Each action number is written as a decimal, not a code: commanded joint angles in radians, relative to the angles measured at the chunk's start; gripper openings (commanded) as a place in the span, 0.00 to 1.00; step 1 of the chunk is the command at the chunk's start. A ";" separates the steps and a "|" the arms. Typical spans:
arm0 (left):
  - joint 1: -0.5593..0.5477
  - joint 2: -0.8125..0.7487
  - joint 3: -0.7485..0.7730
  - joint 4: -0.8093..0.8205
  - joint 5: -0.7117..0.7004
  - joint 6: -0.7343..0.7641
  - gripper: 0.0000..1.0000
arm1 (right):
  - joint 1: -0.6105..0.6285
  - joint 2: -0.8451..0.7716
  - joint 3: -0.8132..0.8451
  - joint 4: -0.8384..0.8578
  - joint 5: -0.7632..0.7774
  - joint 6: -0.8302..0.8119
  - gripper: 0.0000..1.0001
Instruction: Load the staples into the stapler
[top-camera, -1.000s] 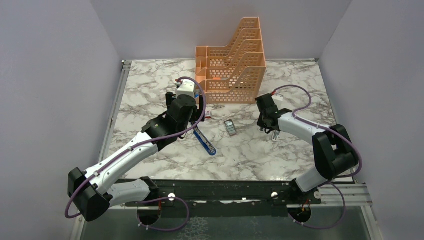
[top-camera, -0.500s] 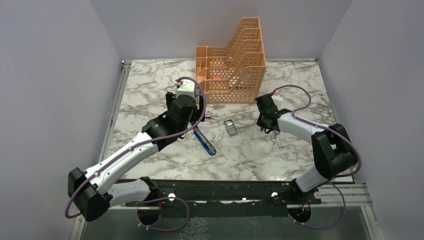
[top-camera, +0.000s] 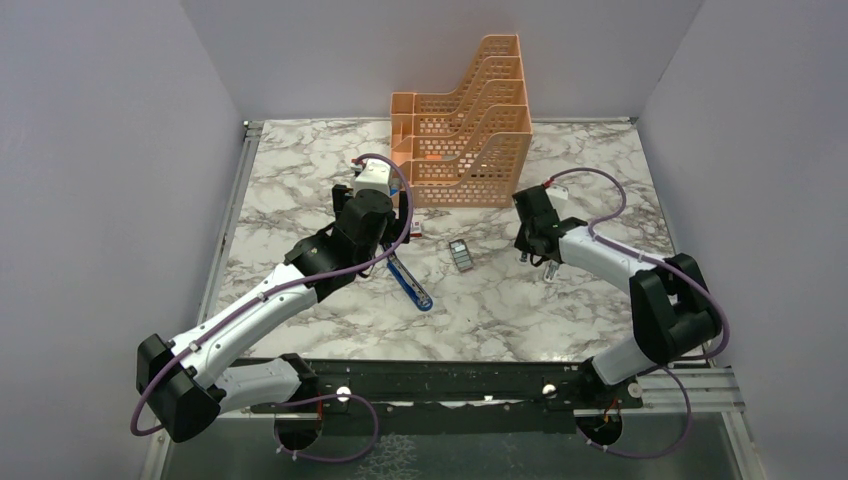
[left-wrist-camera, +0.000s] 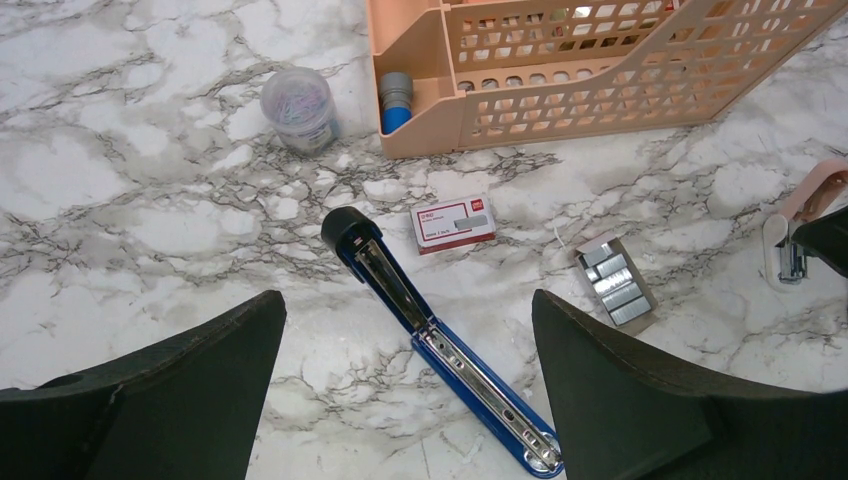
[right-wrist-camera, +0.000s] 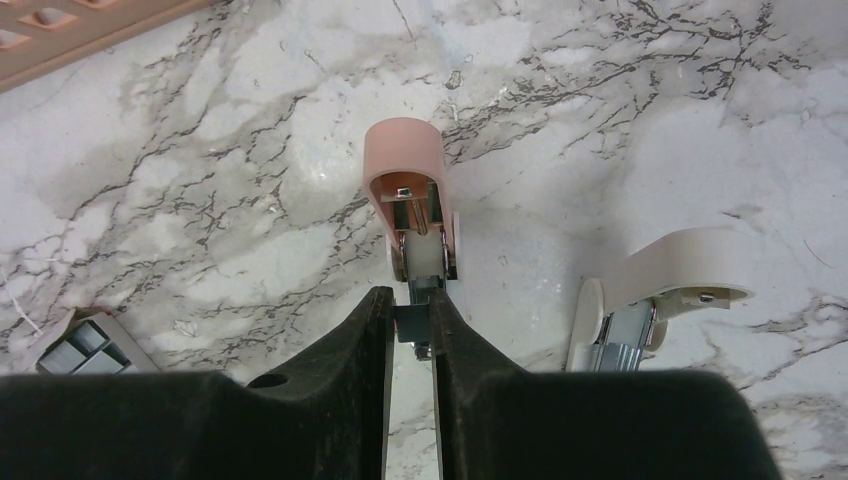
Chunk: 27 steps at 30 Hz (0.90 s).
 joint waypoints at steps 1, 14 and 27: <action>0.000 0.002 -0.001 0.022 0.002 0.007 0.94 | -0.007 -0.034 0.006 -0.001 0.024 -0.001 0.23; 0.000 0.004 -0.002 0.022 0.002 0.007 0.94 | -0.008 0.020 0.008 -0.024 0.047 0.017 0.23; 0.000 0.004 -0.002 0.023 0.001 0.008 0.94 | -0.007 0.052 0.009 -0.019 0.047 0.015 0.23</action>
